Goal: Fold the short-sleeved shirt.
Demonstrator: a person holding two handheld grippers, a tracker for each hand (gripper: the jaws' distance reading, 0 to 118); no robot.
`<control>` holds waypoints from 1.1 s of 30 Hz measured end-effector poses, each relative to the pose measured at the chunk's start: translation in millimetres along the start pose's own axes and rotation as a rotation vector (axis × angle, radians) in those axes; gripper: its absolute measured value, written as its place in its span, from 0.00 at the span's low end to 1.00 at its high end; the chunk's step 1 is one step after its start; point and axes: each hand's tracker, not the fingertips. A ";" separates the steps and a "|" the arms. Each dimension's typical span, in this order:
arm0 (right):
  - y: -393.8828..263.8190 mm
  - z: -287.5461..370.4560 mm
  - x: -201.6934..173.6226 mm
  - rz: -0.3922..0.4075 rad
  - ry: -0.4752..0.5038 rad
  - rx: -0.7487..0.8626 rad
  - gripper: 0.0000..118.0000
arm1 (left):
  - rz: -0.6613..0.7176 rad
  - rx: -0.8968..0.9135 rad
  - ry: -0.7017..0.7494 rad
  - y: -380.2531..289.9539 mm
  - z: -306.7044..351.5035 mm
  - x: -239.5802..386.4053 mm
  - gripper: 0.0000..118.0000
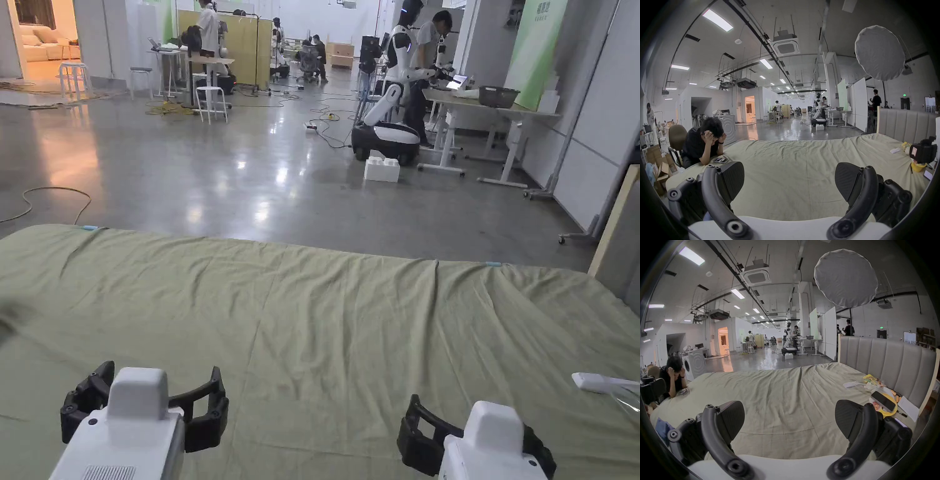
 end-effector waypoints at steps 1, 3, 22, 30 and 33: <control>-0.1 -1.0 -1.9 0.010 -0.013 -0.007 0.96 | -0.002 -0.001 -0.005 -0.4 0.0 -0.4 0.94; 0.3 -1.9 -4.3 0.020 -0.023 -0.011 0.96 | 0.000 -0.007 -0.043 -1.9 -0.7 -0.8 0.94; 18.6 -10.6 1.9 -0.247 0.066 -0.216 0.96 | 0.070 -0.043 -0.066 -6.2 -0.4 -7.5 0.94; 20.7 -20.7 12.8 -0.204 0.037 -0.221 0.96 | 0.063 -0.047 -0.070 -5.7 -1.6 -9.5 0.94; 20.9 -20.3 11.7 -0.172 0.031 -0.204 0.96 | 0.070 -0.050 -0.069 -5.4 -3.7 -10.6 0.94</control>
